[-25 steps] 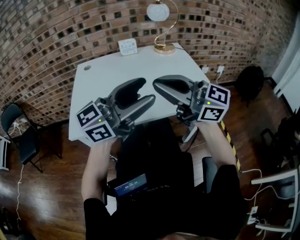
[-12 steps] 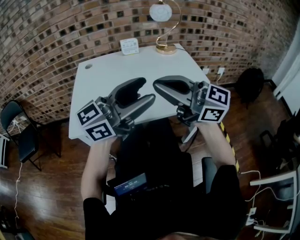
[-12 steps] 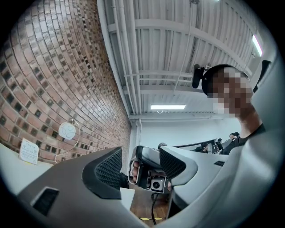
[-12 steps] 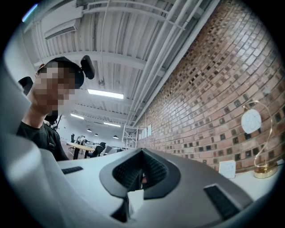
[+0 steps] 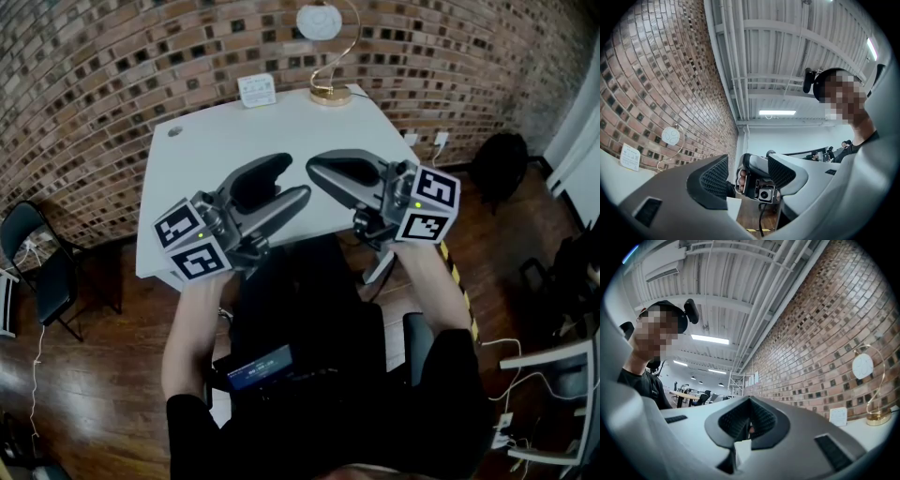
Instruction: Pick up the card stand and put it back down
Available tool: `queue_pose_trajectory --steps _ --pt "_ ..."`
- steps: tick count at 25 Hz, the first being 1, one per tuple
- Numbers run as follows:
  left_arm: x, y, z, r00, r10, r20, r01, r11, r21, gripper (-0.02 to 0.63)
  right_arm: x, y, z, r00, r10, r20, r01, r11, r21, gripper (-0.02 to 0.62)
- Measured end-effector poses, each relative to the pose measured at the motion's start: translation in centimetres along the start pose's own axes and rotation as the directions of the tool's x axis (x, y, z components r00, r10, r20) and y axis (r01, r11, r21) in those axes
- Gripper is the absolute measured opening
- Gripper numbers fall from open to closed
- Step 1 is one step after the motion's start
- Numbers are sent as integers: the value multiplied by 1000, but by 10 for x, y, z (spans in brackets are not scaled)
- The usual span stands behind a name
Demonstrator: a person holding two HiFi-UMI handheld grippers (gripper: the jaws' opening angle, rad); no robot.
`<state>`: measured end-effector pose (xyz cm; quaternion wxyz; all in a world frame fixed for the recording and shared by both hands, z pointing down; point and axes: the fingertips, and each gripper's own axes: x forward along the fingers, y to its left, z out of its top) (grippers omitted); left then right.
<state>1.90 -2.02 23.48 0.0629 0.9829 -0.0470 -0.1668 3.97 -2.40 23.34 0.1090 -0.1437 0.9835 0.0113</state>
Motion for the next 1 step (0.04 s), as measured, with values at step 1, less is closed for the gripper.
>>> queue_pose_trajectory --steps 1 --pt "0 0 0 1000 0 0 0 1000 0 264 -1 0 -1 1000 1 -3 -1 1000 3 12"
